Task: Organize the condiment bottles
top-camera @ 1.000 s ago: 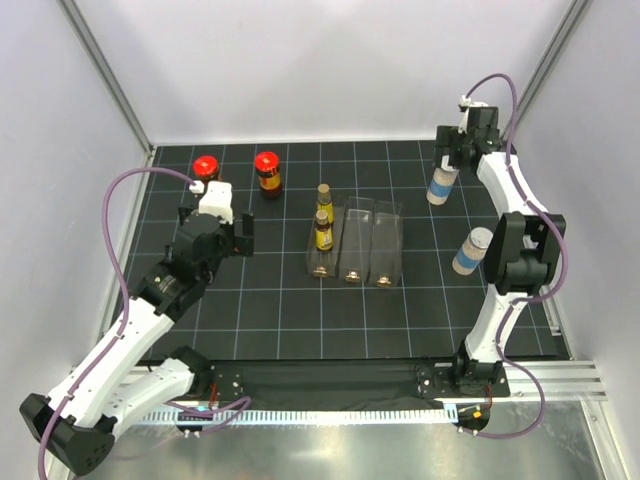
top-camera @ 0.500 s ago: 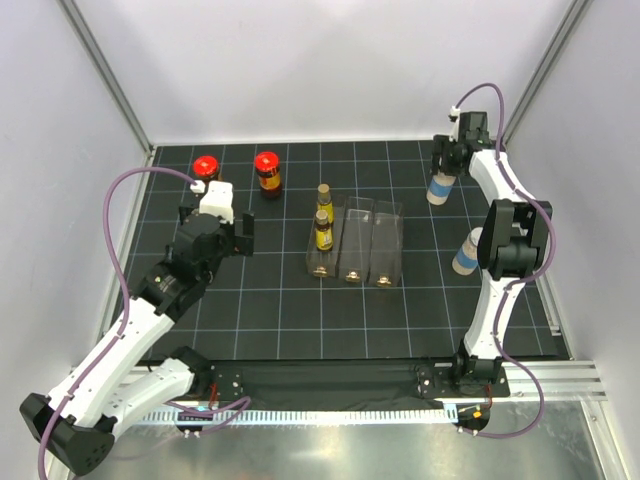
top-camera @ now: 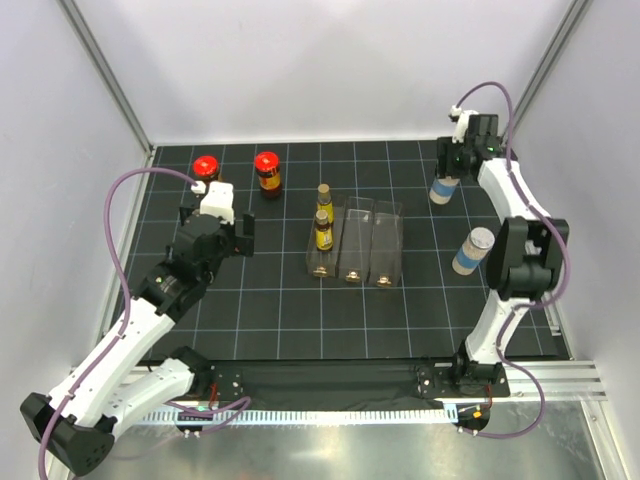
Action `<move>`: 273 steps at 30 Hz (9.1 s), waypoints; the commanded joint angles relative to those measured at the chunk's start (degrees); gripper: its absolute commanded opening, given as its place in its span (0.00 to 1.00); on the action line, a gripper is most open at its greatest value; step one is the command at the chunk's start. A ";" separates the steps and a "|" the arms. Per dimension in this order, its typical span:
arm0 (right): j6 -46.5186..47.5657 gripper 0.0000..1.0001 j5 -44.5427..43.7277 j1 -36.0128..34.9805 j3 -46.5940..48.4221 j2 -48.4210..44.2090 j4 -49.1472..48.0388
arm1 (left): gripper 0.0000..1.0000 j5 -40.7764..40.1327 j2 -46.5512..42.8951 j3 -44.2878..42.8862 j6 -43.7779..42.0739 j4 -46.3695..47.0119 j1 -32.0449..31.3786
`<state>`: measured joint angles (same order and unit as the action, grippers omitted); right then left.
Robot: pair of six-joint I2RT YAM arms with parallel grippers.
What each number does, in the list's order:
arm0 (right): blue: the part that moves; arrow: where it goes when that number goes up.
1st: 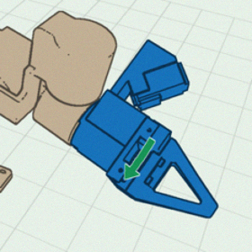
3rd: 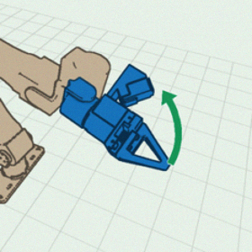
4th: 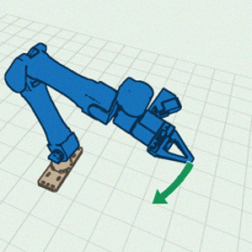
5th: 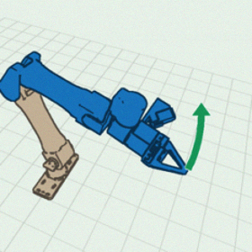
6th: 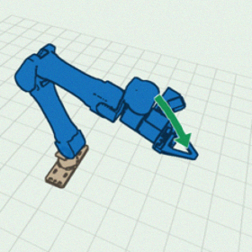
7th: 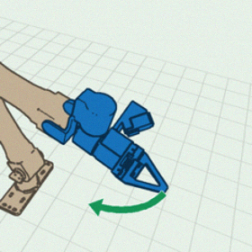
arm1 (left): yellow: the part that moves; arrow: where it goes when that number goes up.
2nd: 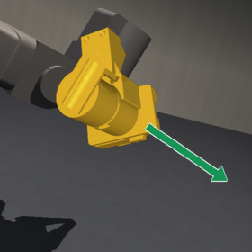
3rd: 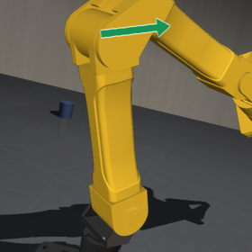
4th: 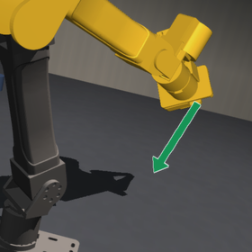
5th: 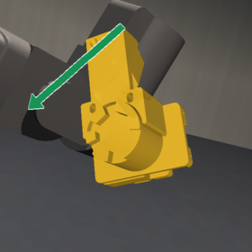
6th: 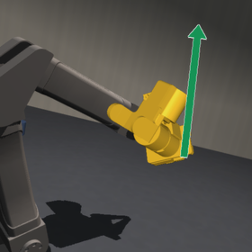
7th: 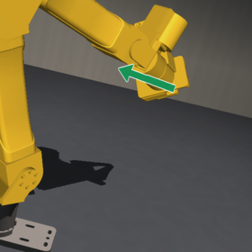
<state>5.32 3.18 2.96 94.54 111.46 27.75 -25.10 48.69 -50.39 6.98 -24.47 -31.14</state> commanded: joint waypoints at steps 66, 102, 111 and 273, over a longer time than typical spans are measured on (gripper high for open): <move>14.98 0.27 17.04 -23.97 1.61 -1.86 3.89 | 1.00 -2.49 -0.61 1.17 -1.71 3.81 0.11; 23.50 0.95 19.76 -22.92 -6.99 -26.18 9.43 | 1.00 -2.06 -2.02 1.35 -1.62 3.99 0.11; 23.59 0.95 24.15 -4.05 -21.49 -39.20 14.17 | 1.00 -0.48 -2.63 1.26 -1.18 4.17 0.02; 14.19 1.00 37.51 0.29 -38.64 -55.82 2.40 | 1.00 28.44 45.69 -27.37 22.02 9.36 18.48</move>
<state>20.38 37.12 3.11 56.62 57.36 33.01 0.08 89.58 -72.23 27.14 -16.99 -12.93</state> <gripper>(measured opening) 0.995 0.996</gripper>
